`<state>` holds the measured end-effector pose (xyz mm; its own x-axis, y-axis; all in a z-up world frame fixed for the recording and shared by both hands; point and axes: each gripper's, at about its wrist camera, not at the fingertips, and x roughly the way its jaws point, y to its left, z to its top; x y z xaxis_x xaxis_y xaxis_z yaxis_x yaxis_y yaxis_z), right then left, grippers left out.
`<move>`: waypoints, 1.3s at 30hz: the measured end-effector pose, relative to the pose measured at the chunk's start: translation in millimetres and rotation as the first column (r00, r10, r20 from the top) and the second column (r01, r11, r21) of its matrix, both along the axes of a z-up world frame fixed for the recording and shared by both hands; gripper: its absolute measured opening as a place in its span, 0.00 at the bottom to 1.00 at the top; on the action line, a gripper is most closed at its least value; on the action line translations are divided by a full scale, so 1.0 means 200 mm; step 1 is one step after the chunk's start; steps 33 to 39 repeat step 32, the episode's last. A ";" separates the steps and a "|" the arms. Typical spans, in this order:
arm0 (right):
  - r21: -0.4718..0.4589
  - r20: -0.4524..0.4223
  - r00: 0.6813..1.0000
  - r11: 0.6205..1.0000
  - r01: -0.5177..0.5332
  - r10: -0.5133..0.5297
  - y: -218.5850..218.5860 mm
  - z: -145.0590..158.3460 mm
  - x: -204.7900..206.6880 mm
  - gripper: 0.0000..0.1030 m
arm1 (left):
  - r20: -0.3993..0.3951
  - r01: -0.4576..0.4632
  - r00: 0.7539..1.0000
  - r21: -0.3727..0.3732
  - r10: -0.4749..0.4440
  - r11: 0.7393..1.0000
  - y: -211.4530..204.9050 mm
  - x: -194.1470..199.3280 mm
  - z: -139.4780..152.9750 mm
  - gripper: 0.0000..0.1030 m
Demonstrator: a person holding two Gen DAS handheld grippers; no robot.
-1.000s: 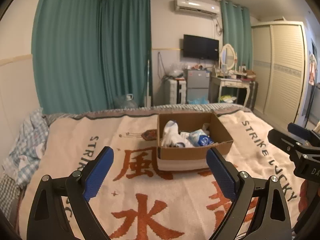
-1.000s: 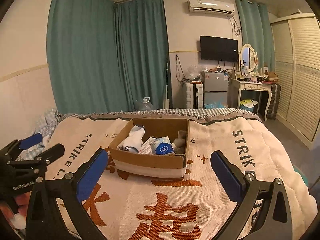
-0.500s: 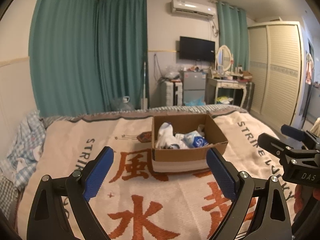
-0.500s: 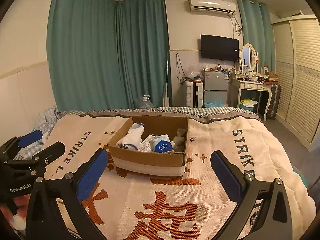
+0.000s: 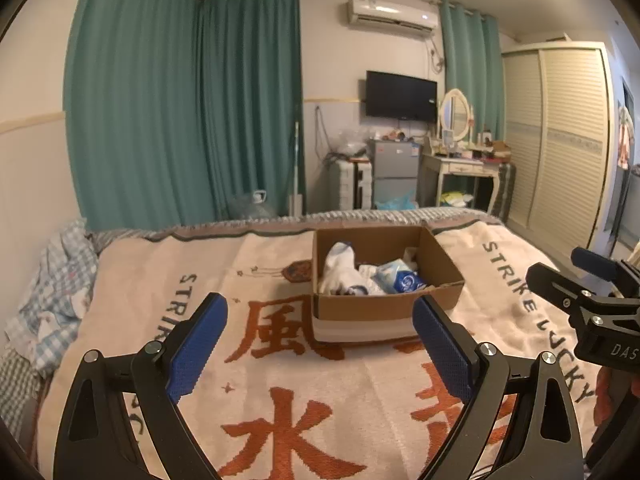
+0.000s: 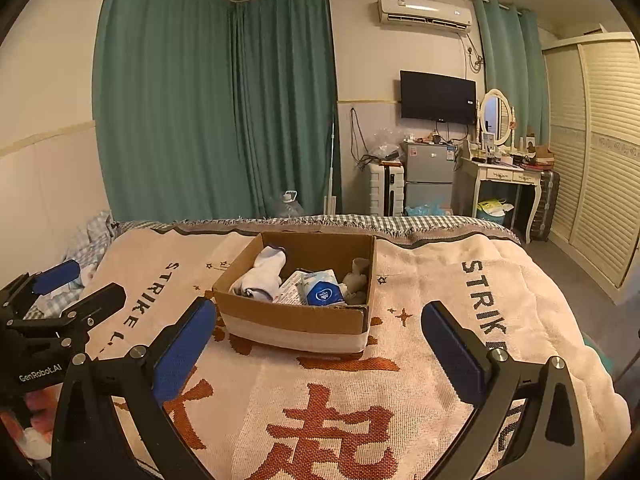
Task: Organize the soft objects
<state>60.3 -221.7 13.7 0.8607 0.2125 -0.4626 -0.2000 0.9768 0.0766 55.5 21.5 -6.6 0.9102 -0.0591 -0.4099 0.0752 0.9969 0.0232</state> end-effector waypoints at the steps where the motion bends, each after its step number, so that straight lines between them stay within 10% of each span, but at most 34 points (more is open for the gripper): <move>1: 0.000 0.002 1.000 1.000 -0.001 0.001 0.00 0.00 0.00 1.00 | 0.000 -0.001 1.000 0.000 0.001 1.000 0.00 0.00 0.00 0.92; 39: -0.008 -0.002 1.000 1.000 0.004 -0.005 0.00 0.00 0.00 1.00 | 0.006 -0.007 1.000 0.005 0.007 1.000 0.00 -0.01 0.00 0.92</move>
